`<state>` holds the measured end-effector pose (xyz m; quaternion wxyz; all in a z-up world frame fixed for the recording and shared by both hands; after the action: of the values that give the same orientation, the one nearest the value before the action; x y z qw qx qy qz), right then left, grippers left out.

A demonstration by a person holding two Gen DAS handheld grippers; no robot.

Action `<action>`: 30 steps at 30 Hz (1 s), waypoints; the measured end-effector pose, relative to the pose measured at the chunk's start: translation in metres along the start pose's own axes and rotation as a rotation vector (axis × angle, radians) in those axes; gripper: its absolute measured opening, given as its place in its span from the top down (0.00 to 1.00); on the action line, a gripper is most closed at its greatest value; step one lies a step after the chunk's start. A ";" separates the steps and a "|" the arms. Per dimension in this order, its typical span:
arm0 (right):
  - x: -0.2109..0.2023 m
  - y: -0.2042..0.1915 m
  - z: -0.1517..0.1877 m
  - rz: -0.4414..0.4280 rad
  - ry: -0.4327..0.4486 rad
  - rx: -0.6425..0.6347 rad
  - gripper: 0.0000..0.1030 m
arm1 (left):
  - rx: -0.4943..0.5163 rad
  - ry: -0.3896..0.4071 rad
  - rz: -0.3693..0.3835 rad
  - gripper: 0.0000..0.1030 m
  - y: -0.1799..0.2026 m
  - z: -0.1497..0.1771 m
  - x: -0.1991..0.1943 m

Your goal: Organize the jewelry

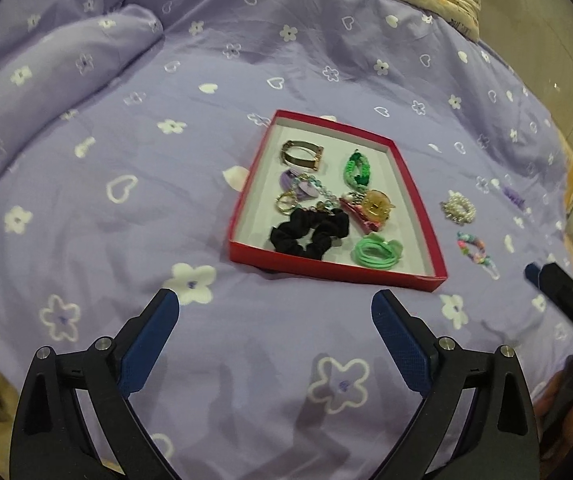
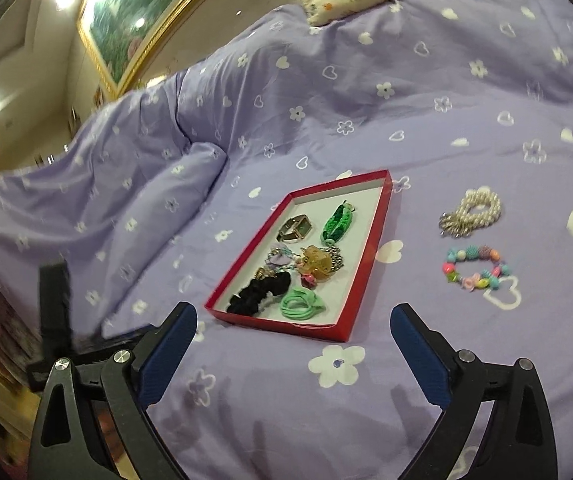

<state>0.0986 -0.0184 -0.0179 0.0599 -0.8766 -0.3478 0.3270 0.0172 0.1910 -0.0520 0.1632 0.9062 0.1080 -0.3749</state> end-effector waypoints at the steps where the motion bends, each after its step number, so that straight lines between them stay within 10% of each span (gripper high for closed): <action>1: -0.001 -0.003 -0.002 0.021 0.001 -0.026 0.04 | 0.010 0.007 -0.013 0.05 0.000 -0.001 -0.003; 11: -0.016 -0.034 -0.047 0.087 0.085 -0.204 0.00 | 0.112 0.132 -0.138 0.00 0.011 -0.036 -0.027; 30: 0.038 -0.014 0.018 0.110 -0.020 -0.167 0.00 | 0.091 0.134 -0.203 0.00 0.005 0.002 -0.001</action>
<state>0.1004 0.0145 -0.0473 -0.0347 -0.8929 -0.3259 0.3086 0.0165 0.1857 -0.0517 0.0755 0.9201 0.1928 -0.3325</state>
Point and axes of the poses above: each gripper's, at about its wrist camera, not at the fingertips, and x roughly the way its jaws point, y to its right, z to its underside, the point moved 8 cm from there along x, roughly the way its jaws point, and after that the axes turned 4 degrees about z, right-handed, at the moved point
